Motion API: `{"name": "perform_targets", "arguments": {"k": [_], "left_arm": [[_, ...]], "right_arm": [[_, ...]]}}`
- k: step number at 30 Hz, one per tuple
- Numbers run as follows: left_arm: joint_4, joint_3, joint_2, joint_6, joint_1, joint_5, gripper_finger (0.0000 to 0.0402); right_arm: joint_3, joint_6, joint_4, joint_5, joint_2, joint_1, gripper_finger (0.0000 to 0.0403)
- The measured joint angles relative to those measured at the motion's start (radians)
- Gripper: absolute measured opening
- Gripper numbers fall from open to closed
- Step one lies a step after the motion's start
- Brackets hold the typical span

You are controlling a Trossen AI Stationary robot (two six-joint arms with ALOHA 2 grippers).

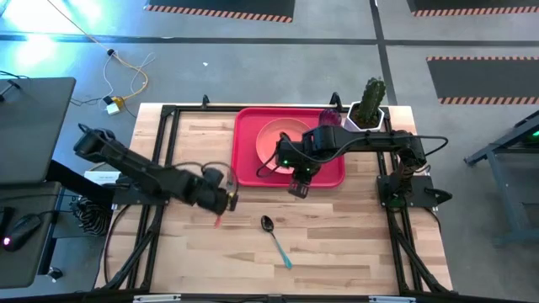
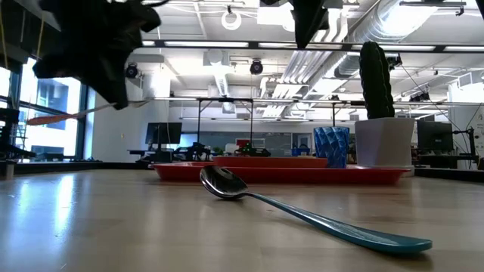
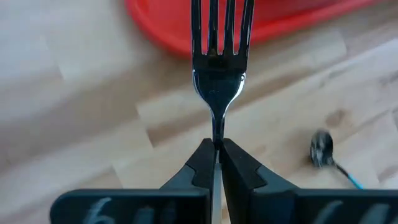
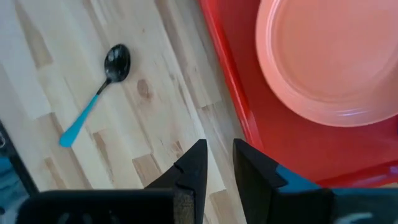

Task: Pick and place plate/cup/fork/spoon on tray
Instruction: Put the orange fork on the orange tray on the left side of the orange plate

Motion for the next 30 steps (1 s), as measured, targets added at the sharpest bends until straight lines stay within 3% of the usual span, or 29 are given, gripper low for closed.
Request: {"name": "perform_targets", "arguments": {"k": [9, 16, 30], "left_arm": [[0.028, 0.0, -0.025, 0.317, 0.216, 0.006, 0.0005], [0.121, 0.0, -0.025, 0.507, 0.361, 0.056, 0.0005], [0.284, 0.0, -0.019, 0.62, 0.593, 0.107, 0.0005]], "right_arm": [[0.0, 0.045, 0.011, 0.072, 0.0, -0.005, 0.0069], [0.0, -0.011, 0.01, 0.099, 0.0, -0.042, 0.0069], [0.0, -0.165, -0.027, 0.14, 0.0, -0.216, 0.0069]]}}
